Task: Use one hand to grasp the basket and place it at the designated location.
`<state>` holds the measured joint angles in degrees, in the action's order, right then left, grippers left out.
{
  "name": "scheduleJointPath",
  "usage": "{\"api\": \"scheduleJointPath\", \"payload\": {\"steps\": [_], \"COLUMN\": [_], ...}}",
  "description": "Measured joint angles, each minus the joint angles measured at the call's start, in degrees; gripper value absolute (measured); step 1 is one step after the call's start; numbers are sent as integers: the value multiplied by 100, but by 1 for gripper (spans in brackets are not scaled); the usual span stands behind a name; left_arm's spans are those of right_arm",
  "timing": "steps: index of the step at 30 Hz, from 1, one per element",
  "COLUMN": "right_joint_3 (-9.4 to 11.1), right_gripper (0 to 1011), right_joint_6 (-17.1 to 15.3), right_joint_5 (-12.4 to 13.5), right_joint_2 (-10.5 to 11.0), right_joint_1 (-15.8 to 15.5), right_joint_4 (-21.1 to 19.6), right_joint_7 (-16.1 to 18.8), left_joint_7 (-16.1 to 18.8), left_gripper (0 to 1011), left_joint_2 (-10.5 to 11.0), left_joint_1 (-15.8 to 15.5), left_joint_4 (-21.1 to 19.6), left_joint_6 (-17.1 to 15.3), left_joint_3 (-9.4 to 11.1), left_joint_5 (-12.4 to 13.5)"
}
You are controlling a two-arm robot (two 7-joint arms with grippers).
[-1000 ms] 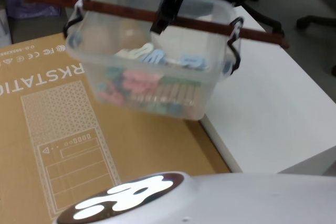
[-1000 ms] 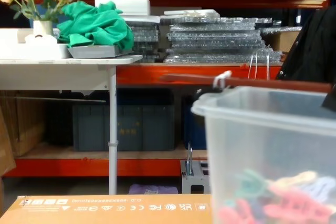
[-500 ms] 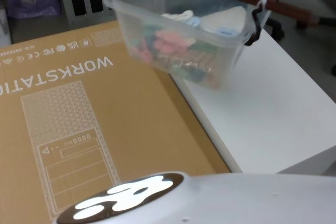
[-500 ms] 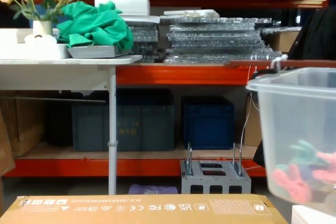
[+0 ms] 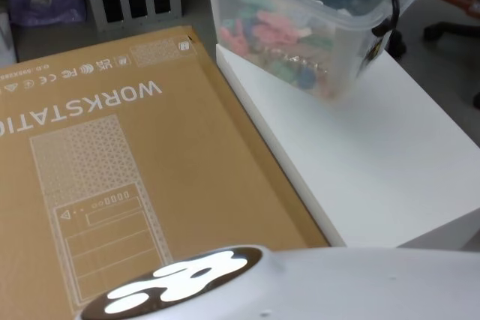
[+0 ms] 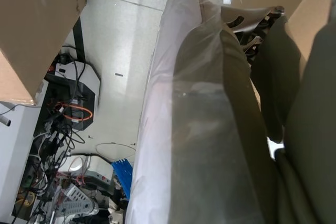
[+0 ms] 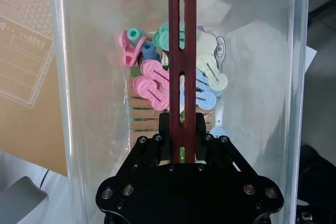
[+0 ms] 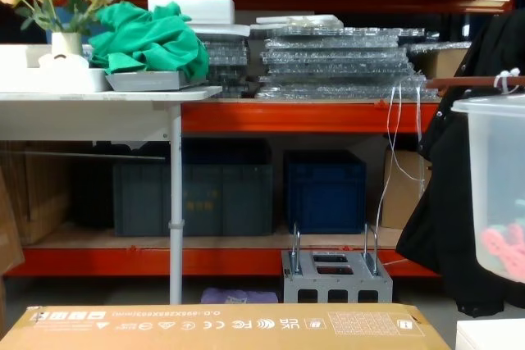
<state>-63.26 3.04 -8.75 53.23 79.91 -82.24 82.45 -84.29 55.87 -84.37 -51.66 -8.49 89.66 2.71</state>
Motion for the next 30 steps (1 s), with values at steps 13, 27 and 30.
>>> {"api": "scheduleJointPath", "payload": {"steps": [13, 27, 30], "right_joint_3": [56, 116, 168], "right_gripper": [247, 247, 247], "right_joint_6": [-546, -1224, -1336], "right_joint_5": [-374, -661, -652], "right_joint_2": [127, 255, 285], "right_joint_1": [-20, -218, -334], "right_joint_4": [585, 916, 921], "right_joint_7": [183, 241, 150], "left_joint_7": [0, 0, 0], "left_gripper": [0, 0, 0], "left_joint_2": [0, 0, 0], "left_joint_1": [0, 0, 0], "left_joint_4": [0, 0, 0], "left_joint_6": [0, 0, 0], "left_joint_3": [0, 0, 0], "left_joint_5": [0, 0, 0]}}
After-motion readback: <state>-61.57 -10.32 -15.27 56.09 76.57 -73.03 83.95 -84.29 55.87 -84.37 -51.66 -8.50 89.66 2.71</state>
